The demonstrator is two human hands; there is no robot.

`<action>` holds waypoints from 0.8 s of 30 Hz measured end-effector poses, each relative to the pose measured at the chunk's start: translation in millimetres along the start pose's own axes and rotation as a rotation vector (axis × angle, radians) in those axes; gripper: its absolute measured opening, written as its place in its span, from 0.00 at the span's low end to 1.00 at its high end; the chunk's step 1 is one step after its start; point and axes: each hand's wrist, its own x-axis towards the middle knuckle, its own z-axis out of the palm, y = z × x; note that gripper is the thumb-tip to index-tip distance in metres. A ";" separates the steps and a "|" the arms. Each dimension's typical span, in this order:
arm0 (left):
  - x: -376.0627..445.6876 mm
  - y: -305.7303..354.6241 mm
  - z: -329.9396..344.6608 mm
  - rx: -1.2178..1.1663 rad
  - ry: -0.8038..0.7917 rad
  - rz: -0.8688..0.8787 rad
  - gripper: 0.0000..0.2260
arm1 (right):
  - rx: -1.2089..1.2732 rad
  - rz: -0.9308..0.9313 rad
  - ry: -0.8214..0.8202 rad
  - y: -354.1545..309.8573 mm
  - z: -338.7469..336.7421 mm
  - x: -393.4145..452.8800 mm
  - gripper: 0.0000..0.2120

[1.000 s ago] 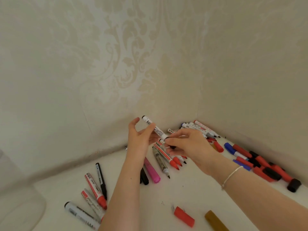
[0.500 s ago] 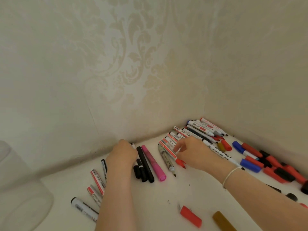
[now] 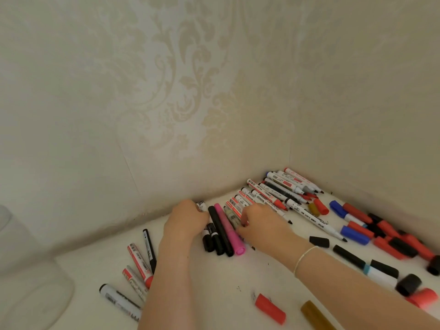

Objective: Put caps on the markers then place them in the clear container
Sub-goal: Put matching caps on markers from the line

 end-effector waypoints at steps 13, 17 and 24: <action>-3.6 5.2 0.2 -0.123 0.117 0.092 0.20 | 0.258 0.126 0.110 -1.2 -10.8 6.1 0.13; -15.6 41.3 8.6 -0.482 -0.019 0.171 0.22 | 0.518 0.101 0.237 1.5 -17.5 5.4 0.11; -21.3 66.0 30.3 -0.950 -0.037 0.121 0.14 | 0.491 0.096 0.313 40.9 -40.1 7.2 0.15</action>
